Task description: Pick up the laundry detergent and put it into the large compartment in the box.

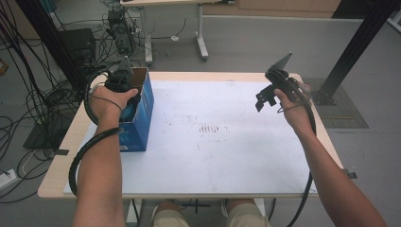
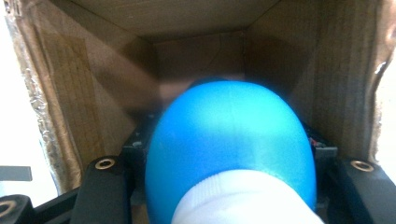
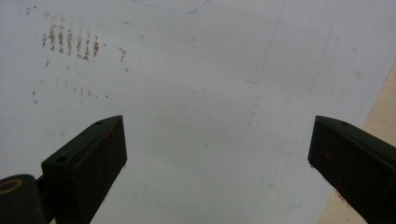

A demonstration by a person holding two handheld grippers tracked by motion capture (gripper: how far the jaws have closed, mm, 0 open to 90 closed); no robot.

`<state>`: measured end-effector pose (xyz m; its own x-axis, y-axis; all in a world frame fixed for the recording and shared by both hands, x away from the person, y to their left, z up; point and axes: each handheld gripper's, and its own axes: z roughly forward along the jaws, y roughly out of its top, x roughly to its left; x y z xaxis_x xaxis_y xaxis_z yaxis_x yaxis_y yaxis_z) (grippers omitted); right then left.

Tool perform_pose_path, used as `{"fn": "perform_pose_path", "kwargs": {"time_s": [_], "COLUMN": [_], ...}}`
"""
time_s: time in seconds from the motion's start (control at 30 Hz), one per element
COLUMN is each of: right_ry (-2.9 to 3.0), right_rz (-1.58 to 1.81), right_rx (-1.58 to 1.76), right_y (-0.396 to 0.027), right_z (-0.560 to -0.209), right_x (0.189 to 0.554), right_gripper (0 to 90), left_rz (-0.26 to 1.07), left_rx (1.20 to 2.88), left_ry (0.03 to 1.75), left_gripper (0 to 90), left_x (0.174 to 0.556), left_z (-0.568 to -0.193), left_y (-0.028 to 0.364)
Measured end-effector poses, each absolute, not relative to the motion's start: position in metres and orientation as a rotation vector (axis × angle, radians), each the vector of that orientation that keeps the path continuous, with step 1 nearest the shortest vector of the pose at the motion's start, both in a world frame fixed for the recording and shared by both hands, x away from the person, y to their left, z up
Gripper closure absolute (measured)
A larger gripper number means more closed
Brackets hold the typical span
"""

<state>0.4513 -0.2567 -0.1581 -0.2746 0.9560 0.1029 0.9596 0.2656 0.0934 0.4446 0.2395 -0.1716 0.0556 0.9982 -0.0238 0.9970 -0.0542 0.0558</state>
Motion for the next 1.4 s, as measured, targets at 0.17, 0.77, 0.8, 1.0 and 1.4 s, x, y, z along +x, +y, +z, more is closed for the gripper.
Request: {"fn": "perform_pose_path", "kwargs": {"time_s": [0.17,0.77,0.8,1.0,1.4], "right_ry": [-2.477,-2.477,-2.478,-2.481,-2.487], "right_rz": [-0.212,-0.210,-0.211,-0.208,-0.214], "right_rx": [-1.877,-1.875,-1.874,-1.872,-1.870], "right_y": [-0.2569,-0.2564,-0.2562,-0.2545,-0.2552], "right_z": [-0.1582,-0.1579,-0.1579,-0.1577,-0.1569], "right_x": [0.4515,0.4518,0.4518,0.4520,0.4510], "right_gripper": [4.4,4.4,4.4,4.4,4.4], "left_rz": [0.033,0.036,0.037,0.036,0.034], "left_rx": [2.240,2.239,2.237,2.237,2.239], "left_ry": [2.120,2.118,2.118,2.117,2.117], "left_gripper": [38.8,38.8,38.8,38.7,38.7], "left_x": [0.4447,0.4440,0.4436,0.4436,0.4439], "left_z": [-0.1717,-0.1718,-0.1719,-0.1718,-0.1716], "left_y": [0.2394,0.2396,0.2397,0.2402,0.2401]}}
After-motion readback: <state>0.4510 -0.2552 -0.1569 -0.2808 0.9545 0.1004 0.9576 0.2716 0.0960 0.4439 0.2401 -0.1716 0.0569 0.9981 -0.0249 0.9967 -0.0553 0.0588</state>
